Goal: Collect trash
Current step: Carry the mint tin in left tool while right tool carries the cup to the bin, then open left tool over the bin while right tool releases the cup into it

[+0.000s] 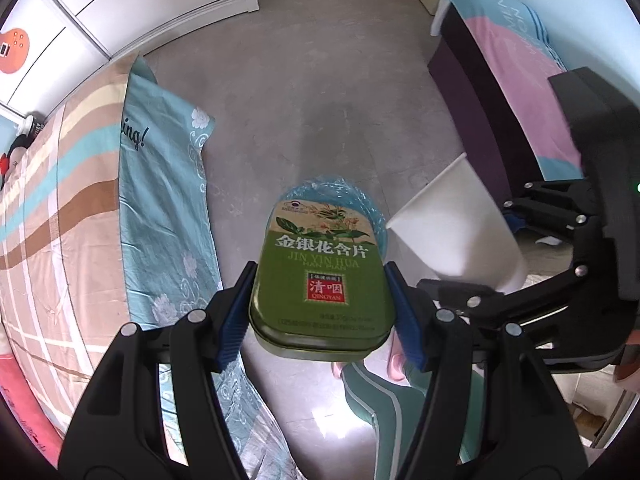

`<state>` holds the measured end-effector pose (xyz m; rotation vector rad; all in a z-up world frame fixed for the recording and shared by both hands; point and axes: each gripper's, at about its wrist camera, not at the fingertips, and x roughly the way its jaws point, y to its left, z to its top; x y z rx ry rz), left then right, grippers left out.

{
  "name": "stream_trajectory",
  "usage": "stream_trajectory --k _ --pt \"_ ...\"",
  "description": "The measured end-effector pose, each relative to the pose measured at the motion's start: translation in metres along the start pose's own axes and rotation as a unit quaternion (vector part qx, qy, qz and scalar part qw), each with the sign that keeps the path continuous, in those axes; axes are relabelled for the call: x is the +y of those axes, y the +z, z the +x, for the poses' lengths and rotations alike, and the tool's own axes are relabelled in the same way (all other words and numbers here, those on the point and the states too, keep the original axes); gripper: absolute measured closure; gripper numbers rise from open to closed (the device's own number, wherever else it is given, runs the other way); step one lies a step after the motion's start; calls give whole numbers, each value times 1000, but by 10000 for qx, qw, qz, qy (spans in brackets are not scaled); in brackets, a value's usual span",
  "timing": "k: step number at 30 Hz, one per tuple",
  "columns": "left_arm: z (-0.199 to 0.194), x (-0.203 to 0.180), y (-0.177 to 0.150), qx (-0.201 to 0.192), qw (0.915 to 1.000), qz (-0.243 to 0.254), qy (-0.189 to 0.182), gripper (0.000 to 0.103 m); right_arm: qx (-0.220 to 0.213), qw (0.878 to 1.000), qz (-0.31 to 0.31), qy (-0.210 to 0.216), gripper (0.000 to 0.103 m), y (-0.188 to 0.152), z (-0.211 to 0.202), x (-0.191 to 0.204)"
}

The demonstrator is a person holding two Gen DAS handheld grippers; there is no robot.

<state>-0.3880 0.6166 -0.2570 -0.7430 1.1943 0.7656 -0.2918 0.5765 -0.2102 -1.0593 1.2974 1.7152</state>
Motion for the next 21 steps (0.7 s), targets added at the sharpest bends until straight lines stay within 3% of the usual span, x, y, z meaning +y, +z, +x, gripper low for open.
stream_trajectory --k 7,9,10,11,14,21 --pt "40 5 7 119 9999 -76 45 43 284 9994 -45 -188 40 18 51 -15" --pt "47 3 9 95 9999 -36 116 43 279 9992 -123 -248 31 20 57 -15" --pt "47 1 10 84 9998 -7 169 43 193 9990 -199 -353 18 21 56 -13" --pt "46 0 11 49 9997 -11 240 41 122 9988 -231 -409 14 20 54 -13" --pt "38 1 16 -88 9994 -56 330 29 101 9990 -156 -418 14 20 52 -19" --pt "12 5 20 -151 9990 -176 371 28 -119 9990 7 -437 14 13 15 -27"
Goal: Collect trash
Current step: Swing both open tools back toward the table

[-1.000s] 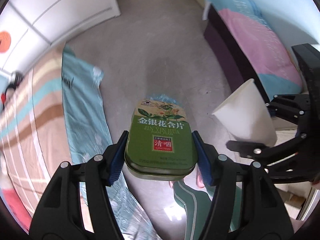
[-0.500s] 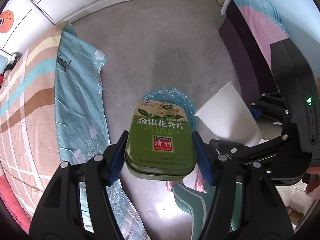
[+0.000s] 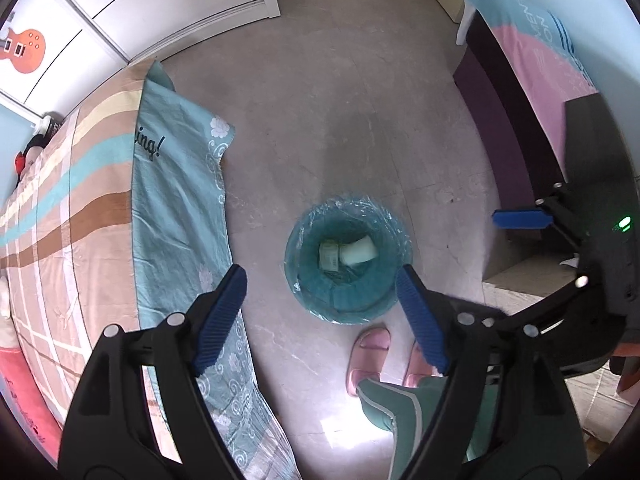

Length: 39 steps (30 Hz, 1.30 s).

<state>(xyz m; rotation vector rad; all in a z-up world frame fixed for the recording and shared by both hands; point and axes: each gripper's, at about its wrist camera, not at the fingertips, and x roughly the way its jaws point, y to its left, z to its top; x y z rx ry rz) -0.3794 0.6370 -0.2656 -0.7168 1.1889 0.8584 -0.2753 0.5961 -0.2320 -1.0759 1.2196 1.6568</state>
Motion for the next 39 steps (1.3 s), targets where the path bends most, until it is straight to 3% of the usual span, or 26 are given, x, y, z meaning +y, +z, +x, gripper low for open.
stream_trajectory --k 6,9,11,16,21,24,25,28,34,36,39 --pt "-41 1 -6 -101 9999 58 -10 19 -273 9993 257 88 14 -23 -64 4" --pt "-79 -4 -8 -323 9993 205 -44 13 -732 9964 434 28 14 -43 -118 14" --pt "-115 -15 -5 -698 9965 448 -45 6 -1114 9919 612 63 14 -61 -159 14" --pt "-183 -72 7 -1468 9779 1487 63 6 -2295 9620 1481 -33 14 -133 -260 2" --pt "-219 -159 16 -1605 9519 2602 -218 6 -2926 9157 2682 -633 14 -230 -313 -8" --pt "-238 -220 6 -1801 9239 3365 -276 6 -3132 8854 3282 -1013 14 -292 -327 -1" --pt "-246 -246 -4 -1946 9063 3735 -358 6 -3184 8750 3468 -1127 14 -314 -331 3" --pt "-260 -302 -30 -2128 8700 4406 -599 6 -3279 8474 3914 -1455 14 -372 -342 13" --pt "-280 -405 -103 -2011 7981 5546 -1226 7 -3379 7836 4798 -2040 14 -498 -357 38" --pt "-284 -441 -131 -1937 7739 5861 -1417 7 -3352 7685 4997 -2175 14 -535 -360 43" --pt "-289 -484 -168 -1832 7463 6179 -1664 7 -3215 7532 5234 -2353 14 -595 -366 44"
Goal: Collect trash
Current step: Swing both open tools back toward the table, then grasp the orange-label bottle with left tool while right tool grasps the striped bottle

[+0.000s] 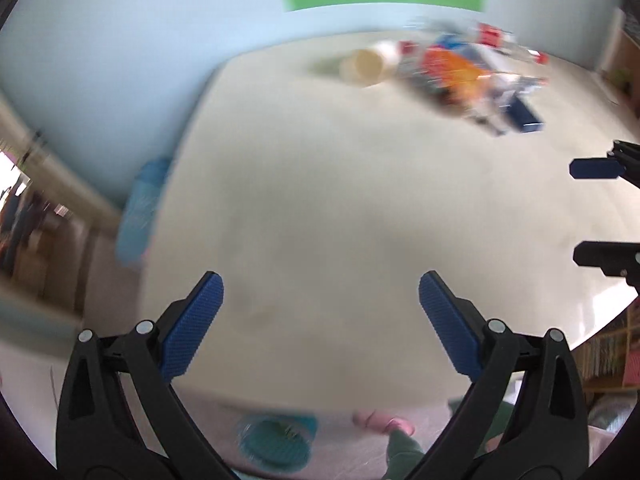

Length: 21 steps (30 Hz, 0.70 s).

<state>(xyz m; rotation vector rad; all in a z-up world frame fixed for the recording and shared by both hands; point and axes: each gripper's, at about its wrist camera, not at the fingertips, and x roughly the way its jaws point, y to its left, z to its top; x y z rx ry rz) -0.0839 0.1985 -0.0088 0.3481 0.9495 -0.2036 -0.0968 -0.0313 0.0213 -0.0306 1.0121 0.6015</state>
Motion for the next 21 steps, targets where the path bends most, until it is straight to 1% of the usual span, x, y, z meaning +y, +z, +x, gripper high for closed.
stream_trajectory --k 2,3,4,6,7,9,11,13,17,21 --pt "11 -39 29 -30 9996 161 -215 7 40 9998 137 -130 14 -3 -10 -47" --pt "17 -58 44 -73 9990 282 -344 7 38 9997 175 -181 14 -11 -16 -66" --pt "22 -64 56 -84 9985 359 -397 7 34 9994 224 -247 14 -14 -21 -89" --pt "38 -92 86 -64 9976 574 -381 7 63 9989 379 -283 14 -13 -25 -123" --pt "44 -102 94 -50 9973 622 -375 7 77 9986 435 -299 14 -15 -27 -139" --pt "55 -117 115 27 9965 654 -520 7 116 9985 468 -276 15 -12 -27 -161" --pt "65 -130 135 99 9954 670 -676 7 183 9989 366 -227 15 -7 -24 -177" --pt "67 -137 148 145 9949 742 -673 7 269 9991 271 -203 15 1 -21 -188" --pt "83 -154 179 262 9933 883 -700 7 309 9994 81 -111 16 16 -14 -212" --pt "99 -166 207 358 9917 966 -764 7 262 9995 158 -81 16 33 -3 -242"
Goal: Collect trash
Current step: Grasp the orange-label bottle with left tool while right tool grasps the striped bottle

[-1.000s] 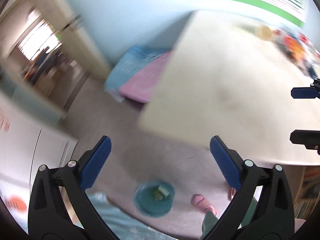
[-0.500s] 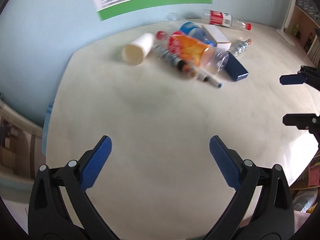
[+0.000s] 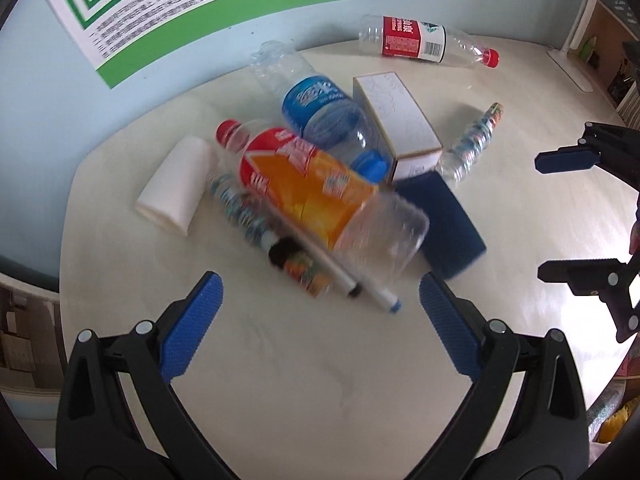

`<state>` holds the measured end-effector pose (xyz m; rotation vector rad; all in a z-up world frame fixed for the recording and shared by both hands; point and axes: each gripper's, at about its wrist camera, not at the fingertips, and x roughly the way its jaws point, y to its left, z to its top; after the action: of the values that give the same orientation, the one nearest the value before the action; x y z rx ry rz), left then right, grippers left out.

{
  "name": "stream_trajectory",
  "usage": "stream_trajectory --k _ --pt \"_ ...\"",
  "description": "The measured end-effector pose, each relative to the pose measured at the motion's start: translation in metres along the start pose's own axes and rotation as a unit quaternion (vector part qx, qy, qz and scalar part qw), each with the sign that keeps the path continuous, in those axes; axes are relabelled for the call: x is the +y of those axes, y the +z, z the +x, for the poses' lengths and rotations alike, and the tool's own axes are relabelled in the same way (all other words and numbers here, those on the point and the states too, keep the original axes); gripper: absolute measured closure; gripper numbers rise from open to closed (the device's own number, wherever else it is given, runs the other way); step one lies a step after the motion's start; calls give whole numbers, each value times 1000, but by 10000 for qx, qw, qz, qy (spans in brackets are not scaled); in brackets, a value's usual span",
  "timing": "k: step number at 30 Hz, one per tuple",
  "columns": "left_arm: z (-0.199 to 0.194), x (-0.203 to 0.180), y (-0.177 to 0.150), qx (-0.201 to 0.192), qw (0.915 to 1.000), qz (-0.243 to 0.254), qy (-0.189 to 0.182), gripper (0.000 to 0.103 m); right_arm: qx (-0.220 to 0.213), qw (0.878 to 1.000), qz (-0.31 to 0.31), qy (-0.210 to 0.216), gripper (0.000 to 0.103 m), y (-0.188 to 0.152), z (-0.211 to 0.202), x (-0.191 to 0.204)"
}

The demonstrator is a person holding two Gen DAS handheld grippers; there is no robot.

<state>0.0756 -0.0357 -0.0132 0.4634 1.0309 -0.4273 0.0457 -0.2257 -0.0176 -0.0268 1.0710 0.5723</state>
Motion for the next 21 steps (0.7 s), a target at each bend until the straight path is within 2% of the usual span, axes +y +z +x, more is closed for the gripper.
stream_trajectory --k 6,10,13,16,18,21 --pt "35 -3 35 248 9997 -53 -35 7 212 9996 -170 57 16 13 17 -39" --pt "58 -1 49 449 9986 -267 -106 5 616 9966 -547 66 21 17 41 -59" --pt "73 -1 53 617 9973 -360 -187 5 484 9942 -953 86 21 20 46 -65" --pt "90 -2 54 808 9961 -355 -77 6 405 9923 -1170 43 22 25 50 -71" --pt "98 1 53 895 9951 -427 -48 8 542 9885 -1410 -18 22 27 59 -72" --pt "99 9 52 870 9949 -514 -59 17 682 9779 -1972 -141 24 23 69 -65"
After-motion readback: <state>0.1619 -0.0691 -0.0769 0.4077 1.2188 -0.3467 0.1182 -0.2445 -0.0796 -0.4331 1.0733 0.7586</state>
